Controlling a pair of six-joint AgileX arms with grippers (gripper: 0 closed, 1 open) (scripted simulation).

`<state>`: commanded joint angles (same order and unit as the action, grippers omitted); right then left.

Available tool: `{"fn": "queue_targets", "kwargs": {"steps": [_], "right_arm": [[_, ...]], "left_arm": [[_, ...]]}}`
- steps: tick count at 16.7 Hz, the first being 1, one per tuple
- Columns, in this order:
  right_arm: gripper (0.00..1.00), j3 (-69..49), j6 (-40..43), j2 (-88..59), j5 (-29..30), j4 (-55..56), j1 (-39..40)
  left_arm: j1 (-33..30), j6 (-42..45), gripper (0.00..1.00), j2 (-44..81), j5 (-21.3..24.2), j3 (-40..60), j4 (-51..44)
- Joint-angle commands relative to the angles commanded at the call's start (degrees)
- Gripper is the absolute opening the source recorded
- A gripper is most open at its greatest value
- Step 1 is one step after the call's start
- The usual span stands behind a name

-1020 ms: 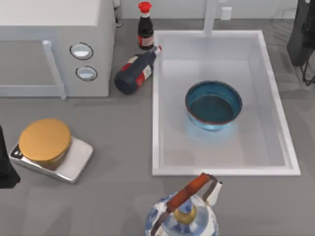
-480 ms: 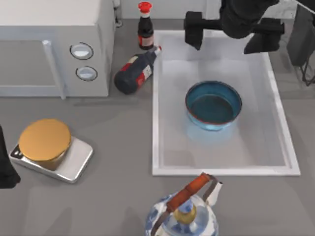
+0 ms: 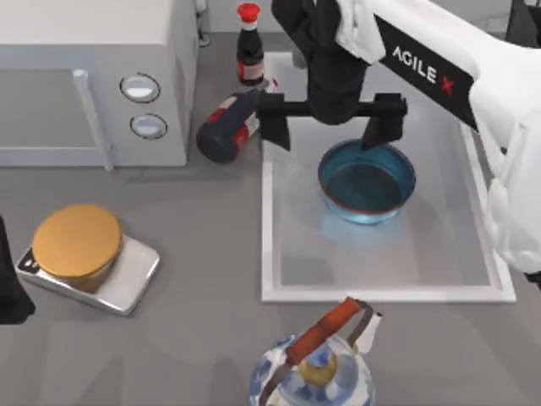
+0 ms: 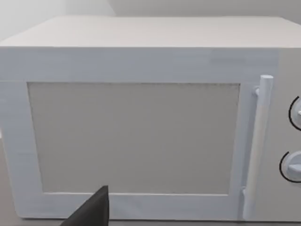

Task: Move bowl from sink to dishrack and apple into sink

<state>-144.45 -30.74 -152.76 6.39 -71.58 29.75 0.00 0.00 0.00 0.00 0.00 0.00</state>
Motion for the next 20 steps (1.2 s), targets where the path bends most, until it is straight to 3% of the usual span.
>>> {"fn": "queue_targets", "kwargs": {"steps": [7,20], "right_arm": [[1.00,-0.55,0.05,-0.95,-0.02,-0.03,-0.24],[1.00,0.82,0.93,-11.21,0.04,11.83,-0.94]], "left_arm": [[0.00,0.00,1.00,0.00,0.00,0.00,0.00],[0.00,0.00,1.00,0.00,0.00,0.00,0.00]]}}
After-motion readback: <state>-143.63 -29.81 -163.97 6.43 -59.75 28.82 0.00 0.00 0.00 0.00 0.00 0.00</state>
